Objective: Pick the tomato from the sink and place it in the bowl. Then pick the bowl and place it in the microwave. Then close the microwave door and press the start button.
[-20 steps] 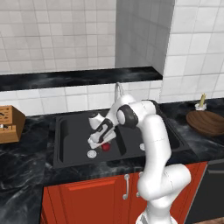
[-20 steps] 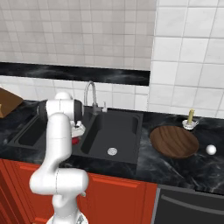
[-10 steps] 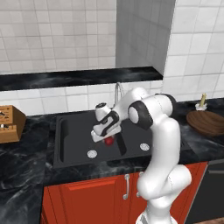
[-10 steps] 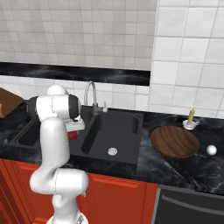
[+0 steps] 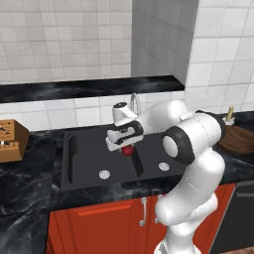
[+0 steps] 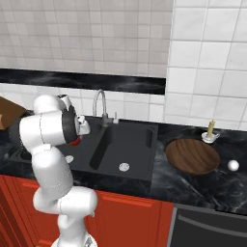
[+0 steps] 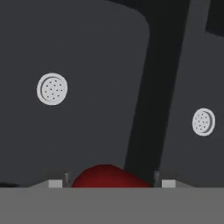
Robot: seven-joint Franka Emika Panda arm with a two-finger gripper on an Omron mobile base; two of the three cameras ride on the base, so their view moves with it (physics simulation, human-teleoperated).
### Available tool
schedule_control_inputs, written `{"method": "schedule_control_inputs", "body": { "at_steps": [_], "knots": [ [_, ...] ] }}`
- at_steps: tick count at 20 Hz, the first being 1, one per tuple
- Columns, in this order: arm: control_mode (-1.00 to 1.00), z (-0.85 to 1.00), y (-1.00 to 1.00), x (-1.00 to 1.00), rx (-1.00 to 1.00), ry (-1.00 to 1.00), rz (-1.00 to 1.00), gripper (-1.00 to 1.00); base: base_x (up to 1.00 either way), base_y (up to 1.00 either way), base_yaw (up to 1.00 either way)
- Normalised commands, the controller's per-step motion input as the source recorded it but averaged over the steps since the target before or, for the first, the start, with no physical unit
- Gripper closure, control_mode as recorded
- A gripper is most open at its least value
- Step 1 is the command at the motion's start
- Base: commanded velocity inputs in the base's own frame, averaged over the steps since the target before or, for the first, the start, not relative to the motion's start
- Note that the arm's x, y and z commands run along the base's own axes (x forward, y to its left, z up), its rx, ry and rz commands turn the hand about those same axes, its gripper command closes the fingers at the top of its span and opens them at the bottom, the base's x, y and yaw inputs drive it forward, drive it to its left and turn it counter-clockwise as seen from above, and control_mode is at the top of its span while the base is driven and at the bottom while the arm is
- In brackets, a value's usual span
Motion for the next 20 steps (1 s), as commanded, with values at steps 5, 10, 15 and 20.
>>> {"method": "schedule_control_inputs", "body": {
  "at_steps": [5,10,15,20],
  "knots": [
    [-1.00,1.00,-0.08,-0.68,0.00,0.01,-0.11,1.00,0.00,0.00,0.00],
    [-1.00,0.78,-0.54,-1.00,0.00,0.00,-0.15,1.00,0.00,0.00,0.00],
    [-1.00,0.42,-0.90,-0.80,0.01,0.00,-0.12,1.00,0.00,0.00,0.00],
    [-1.00,0.26,-1.00,-0.30,0.05,0.00,-0.13,1.00,0.00,0.00,0.00]
  ]
}}
